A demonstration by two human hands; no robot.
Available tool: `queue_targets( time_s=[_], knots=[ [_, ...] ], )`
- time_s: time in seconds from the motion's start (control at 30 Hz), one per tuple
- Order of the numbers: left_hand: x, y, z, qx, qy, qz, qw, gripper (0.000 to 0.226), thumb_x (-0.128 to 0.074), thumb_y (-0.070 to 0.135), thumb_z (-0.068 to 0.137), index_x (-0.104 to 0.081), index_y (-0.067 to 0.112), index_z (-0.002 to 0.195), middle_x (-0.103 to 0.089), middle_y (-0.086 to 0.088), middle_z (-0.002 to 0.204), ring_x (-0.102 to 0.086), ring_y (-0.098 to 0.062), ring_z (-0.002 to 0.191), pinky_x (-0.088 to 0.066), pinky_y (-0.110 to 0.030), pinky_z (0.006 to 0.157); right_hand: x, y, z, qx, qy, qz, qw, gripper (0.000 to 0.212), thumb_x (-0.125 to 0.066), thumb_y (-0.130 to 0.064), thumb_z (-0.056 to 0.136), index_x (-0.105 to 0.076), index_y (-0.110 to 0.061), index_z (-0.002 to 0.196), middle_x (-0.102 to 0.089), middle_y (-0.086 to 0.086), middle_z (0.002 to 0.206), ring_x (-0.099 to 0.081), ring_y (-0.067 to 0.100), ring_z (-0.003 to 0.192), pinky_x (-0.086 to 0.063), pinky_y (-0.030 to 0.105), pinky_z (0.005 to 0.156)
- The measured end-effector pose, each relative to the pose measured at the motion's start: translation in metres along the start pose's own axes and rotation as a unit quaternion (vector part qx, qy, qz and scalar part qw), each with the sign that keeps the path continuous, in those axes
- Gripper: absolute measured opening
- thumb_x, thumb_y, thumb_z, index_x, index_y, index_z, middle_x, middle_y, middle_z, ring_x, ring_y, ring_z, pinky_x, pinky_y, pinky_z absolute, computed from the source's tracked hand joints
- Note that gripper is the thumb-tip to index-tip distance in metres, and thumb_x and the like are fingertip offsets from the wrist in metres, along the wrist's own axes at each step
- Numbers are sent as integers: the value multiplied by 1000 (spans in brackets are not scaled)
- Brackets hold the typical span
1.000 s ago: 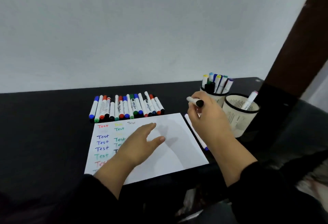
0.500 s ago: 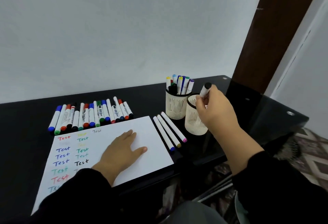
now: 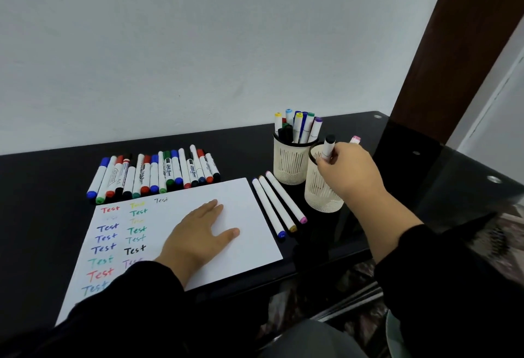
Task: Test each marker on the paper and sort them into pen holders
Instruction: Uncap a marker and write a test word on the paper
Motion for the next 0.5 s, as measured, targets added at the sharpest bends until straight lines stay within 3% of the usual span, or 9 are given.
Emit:
queue_targets(
  time_s=[0.27, 0.5],
  knots=[
    [1, 2, 0, 4, -10, 3, 1000, 73, -37, 62, 89, -13, 29, 149, -5, 16, 156, -6, -5, 143, -9, -29, 115, 0, 0, -1, -10, 1, 31, 999, 13, -53, -24, 92, -55, -12, 86, -61, 8, 95, -56, 21, 80, -34, 24, 56],
    [2, 4, -2, 3, -13, 8, 1000, 73, -37, 62, 90, -13, 29, 150, -5, 16, 156, -6, -6, 143, -9, -29, 115, 6, -4, -7, -1, 28, 75, 997, 25, -51, -23, 94, -55, -13, 117, -60, 5, 100, -56, 19, 84, -39, 25, 63]
  ],
)
Point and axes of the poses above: each hand's wrist, its own z-axis towards the middle knuckle, its own x-axis out of the back of the hand, y = z × x, the point moved 6 cm from there along z, towards the middle knuckle
